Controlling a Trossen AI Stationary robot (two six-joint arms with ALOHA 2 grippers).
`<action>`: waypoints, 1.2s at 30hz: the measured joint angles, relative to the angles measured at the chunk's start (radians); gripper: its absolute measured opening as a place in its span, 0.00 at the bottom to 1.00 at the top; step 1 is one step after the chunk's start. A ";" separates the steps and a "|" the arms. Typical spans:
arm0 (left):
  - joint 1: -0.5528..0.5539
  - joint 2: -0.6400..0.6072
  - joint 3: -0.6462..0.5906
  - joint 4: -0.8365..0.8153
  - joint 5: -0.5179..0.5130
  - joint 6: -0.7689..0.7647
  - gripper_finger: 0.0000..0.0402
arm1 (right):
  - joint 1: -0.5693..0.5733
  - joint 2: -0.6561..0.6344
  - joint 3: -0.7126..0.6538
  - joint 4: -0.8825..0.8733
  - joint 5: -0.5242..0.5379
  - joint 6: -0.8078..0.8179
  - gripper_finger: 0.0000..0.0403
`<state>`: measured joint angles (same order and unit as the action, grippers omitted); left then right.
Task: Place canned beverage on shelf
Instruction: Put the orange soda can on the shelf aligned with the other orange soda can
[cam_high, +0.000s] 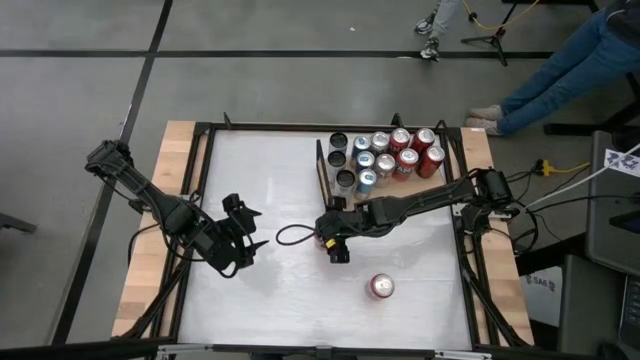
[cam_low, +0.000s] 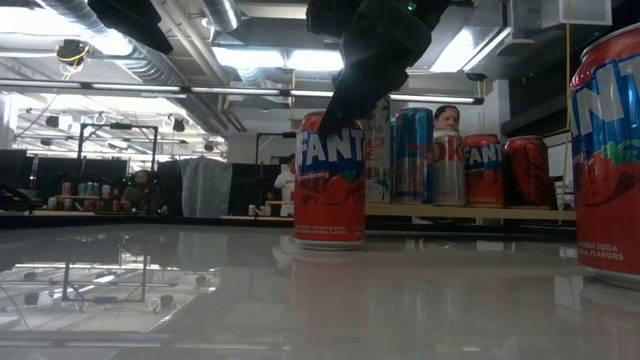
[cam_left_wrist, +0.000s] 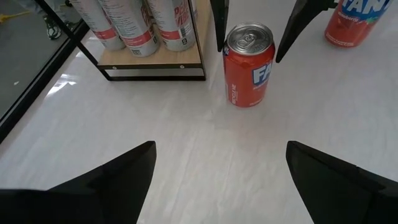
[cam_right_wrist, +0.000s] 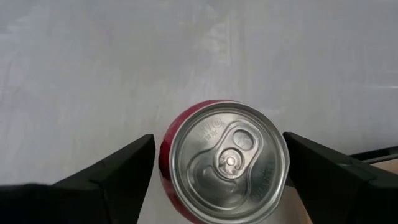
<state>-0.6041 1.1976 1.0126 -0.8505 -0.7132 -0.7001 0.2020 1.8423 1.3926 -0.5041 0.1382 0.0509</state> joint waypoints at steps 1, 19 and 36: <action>0.000 0.000 0.000 0.000 0.000 0.000 0.87 | 0.000 0.000 0.000 0.001 0.000 0.000 0.84; 0.000 0.000 0.000 0.005 0.000 0.000 0.87 | 0.000 0.032 0.004 0.014 0.015 0.000 0.84; 0.000 0.000 0.000 0.008 0.000 0.001 0.87 | 0.000 0.025 0.003 -0.004 -0.077 -0.002 0.69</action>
<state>-0.6044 1.1974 1.0126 -0.8421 -0.7128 -0.6994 0.2020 1.8669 1.3952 -0.5084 0.0611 0.0486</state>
